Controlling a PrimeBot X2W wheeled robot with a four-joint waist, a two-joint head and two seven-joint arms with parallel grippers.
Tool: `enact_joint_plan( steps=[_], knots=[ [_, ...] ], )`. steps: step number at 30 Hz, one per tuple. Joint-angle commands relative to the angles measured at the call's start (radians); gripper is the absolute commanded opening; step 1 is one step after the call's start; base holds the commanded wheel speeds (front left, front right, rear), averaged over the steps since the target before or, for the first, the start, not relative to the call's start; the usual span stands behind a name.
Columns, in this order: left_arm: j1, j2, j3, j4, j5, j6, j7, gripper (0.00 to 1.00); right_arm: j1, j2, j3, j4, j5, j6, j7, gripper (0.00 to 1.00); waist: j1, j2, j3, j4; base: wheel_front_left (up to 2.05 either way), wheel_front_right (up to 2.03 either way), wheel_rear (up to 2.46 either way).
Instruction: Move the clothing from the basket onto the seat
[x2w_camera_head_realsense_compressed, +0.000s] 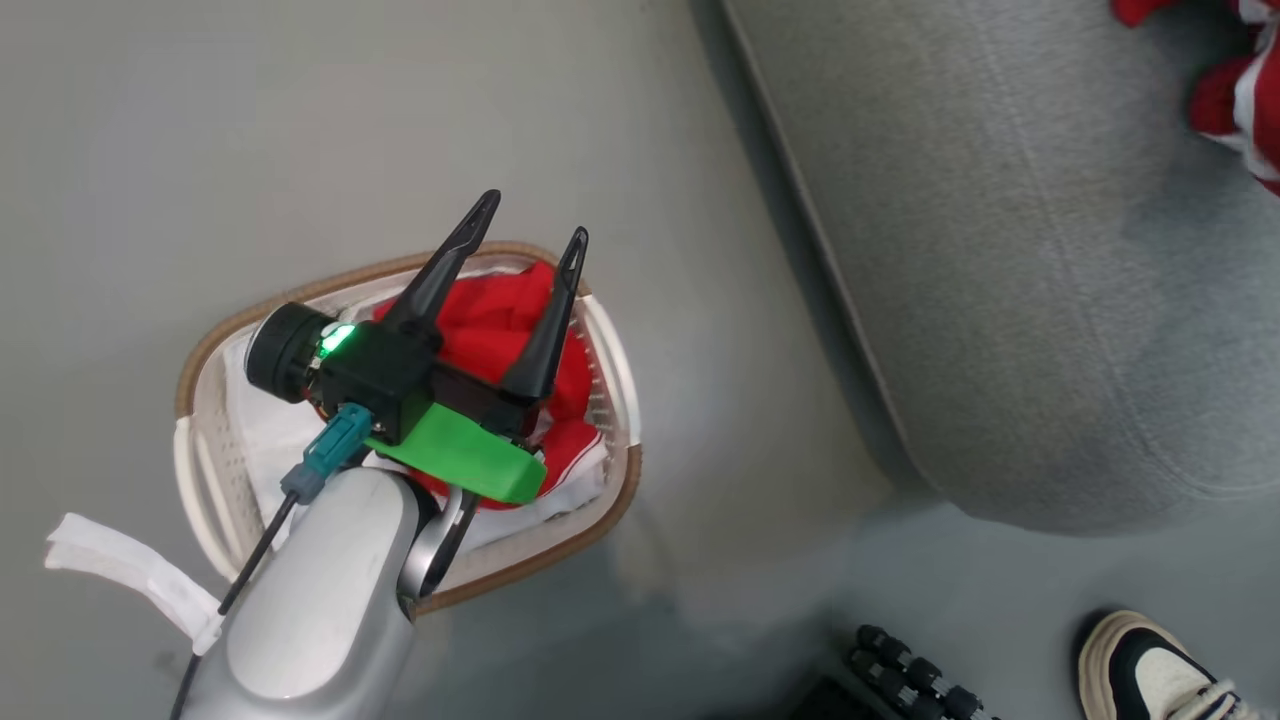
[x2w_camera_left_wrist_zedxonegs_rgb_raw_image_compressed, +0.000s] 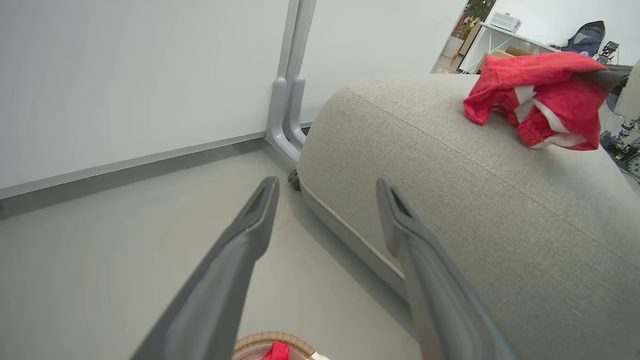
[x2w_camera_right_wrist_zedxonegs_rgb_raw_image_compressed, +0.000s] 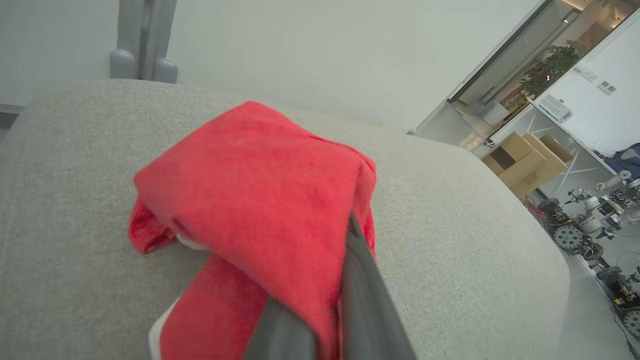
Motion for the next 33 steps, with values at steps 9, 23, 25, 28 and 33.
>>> enact_joint_plan(
  steps=[9, 23, 25, 28, 33],
  knots=[
    [0.009, -0.028, 0.025, 0.028, -0.009, -0.002, -0.001, 1.0, 0.099, 0.064, -0.083, -0.007, -0.048, -0.001, -0.003, 1.0, -0.0001, -0.0001, 0.001, 0.086, 0.0, 0.0, 0.0],
    [0.134, -0.077, 0.157, 0.061, 0.068, -0.002, -0.001, 1.0, 0.399, 0.12, 0.095, -0.182, 0.056, -0.001, -0.003, 1.0, -0.0001, -0.0001, -0.191, 0.13, 0.0, 0.0, 0.0],
    [0.157, -0.089, 0.189, 0.061, 0.086, -0.002, -0.001, 1.0, 0.422, 0.125, 0.133, -0.211, 0.085, -0.001, -0.003, 1.0, -0.0001, -0.0001, -0.214, 0.146, 0.0, 0.0, 0.0],
    [0.19, -0.108, 0.237, 0.061, 0.115, -0.002, -0.001, 1.0, 0.452, 0.14, 0.187, -0.265, 0.122, -0.001, -0.003, 1.0, -0.0001, -0.0001, -0.247, 0.177, 0.0, 0.0, 0.0],
    [0.234, -0.129, 0.313, 0.062, 0.156, 0.008, -0.001, 1.0, 0.468, 0.151, 0.277, -0.323, 0.165, -0.001, -0.003, 1.0, -0.0001, -0.0001, -0.291, 0.235, 0.0, 0.0, 0.0]
  ],
)
